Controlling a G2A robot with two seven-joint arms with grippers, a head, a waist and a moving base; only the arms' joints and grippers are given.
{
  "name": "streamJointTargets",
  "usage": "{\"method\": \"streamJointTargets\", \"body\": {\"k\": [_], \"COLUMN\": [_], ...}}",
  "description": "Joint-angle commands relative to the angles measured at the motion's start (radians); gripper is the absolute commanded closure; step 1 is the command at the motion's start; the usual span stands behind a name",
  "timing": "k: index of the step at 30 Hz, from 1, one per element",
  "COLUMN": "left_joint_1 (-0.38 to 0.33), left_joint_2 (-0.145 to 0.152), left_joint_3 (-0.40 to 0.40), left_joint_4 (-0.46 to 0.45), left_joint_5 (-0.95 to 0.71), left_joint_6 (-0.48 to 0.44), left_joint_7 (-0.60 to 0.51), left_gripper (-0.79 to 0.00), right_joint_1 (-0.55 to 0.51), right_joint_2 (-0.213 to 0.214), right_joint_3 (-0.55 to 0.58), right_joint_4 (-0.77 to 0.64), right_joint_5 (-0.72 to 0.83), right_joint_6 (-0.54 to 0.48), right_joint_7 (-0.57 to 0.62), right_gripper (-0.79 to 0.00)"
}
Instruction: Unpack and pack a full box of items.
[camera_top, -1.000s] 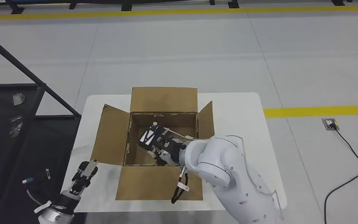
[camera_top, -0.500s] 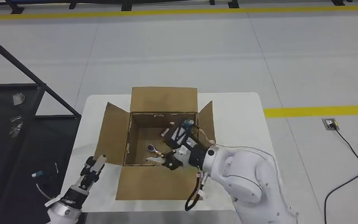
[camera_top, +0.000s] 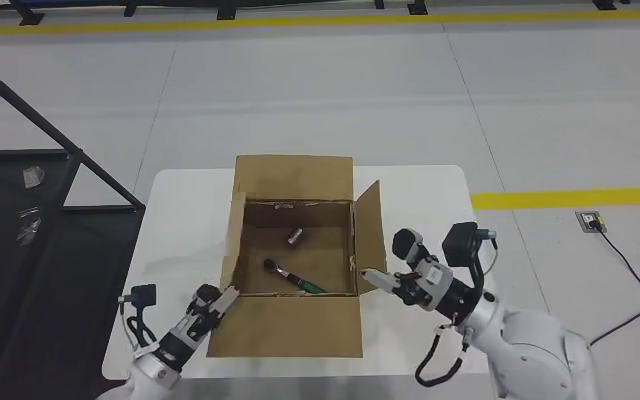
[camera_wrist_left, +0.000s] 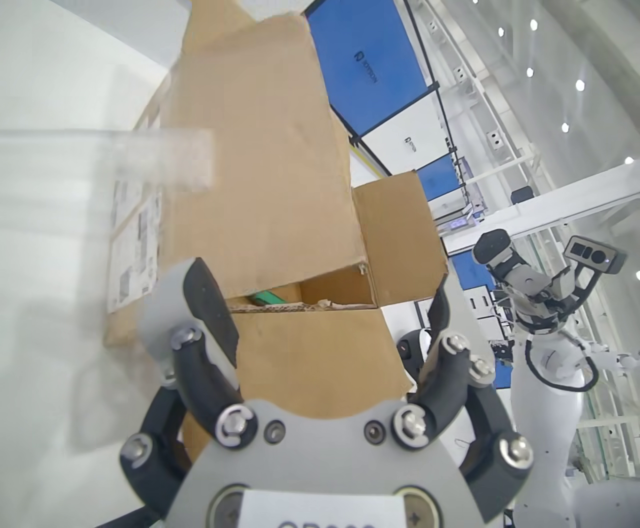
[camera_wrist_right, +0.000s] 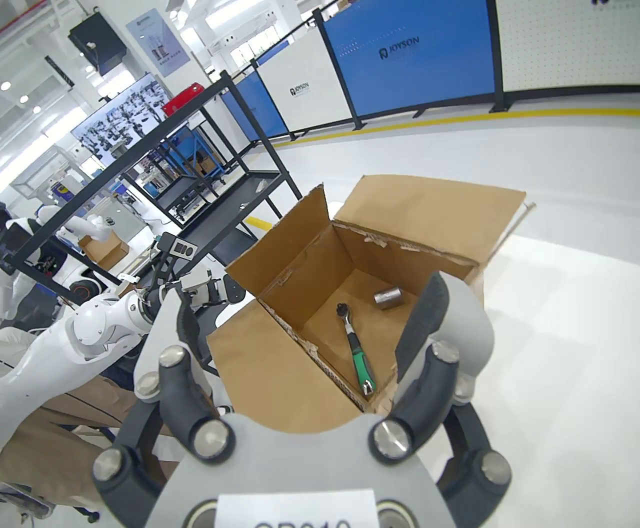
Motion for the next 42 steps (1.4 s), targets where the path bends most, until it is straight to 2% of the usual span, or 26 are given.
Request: {"method": "streamJointTargets", "body": {"k": [1, 5, 11, 19, 21, 23, 28, 33, 38, 42], "left_joint_1": [-0.017, -0.038, -0.054, -0.076, -0.078, -0.072, -0.037, 0.018, 0.057, 0.057], "left_joint_2": [0.0, 0.0, 0.0, 0.0, 0.001, 0.002, 0.004, 0.009, 0.016, 0.026], "left_joint_3": [0.02, 0.049, 0.074, 0.082, 0.078, 0.068, 0.027, -0.061, -0.195, -0.279], "left_joint_4": [0.012, 0.032, 0.053, 0.064, 0.061, 0.051, 0.017, -0.015, 0.023, 0.1], "left_joint_5": [0.014, 0.041, 0.057, 0.021, 0.002, -0.011, -0.055, -0.133, -0.293, -0.343], "left_joint_6": [0.013, 0.03, 0.041, 0.065, 0.07, 0.065, 0.037, -0.009, -0.036, -0.043], "left_joint_7": [-0.006, -0.015, -0.017, -0.03, -0.034, -0.034, -0.028, -0.021, -0.064, -0.142], "left_gripper": [-0.785, -0.785, -0.785, -0.785, -0.785, -0.785, -0.785, -0.785, -0.785, -0.785], "right_joint_1": [0.007, 0.046, 0.174, 0.398, 0.446, 0.466, 0.41, 0.251, 0.115, 0.12], "right_joint_2": [0.006, 0.018, 0.041, 0.066, 0.064, 0.063, 0.081, 0.106, 0.121, 0.129], "right_joint_3": [0.016, 0.013, -0.065, -0.255, -0.278, -0.301, -0.234, -0.105, -0.017, -0.038], "right_joint_4": [0.033, 0.12, 0.271, 0.488, 0.551, 0.552, 0.449, 0.275, 0.191, 0.249], "right_joint_5": [0.039, 0.151, 0.403, 0.455, 0.438, 0.409, 0.349, 0.27, 0.24, 0.288], "right_joint_6": [0.014, -0.029, -0.267, -0.235, -0.222, -0.251, -0.283, -0.21, -0.121, -0.11], "right_joint_7": [0.023, 0.1, 0.287, 0.319, 0.294, 0.261, 0.171, 0.087, 0.02, 0.064], "right_gripper": [-0.785, -0.785, -0.785, -0.785, -0.785, -0.785, -0.785, -0.785, -0.785, -0.785]}}
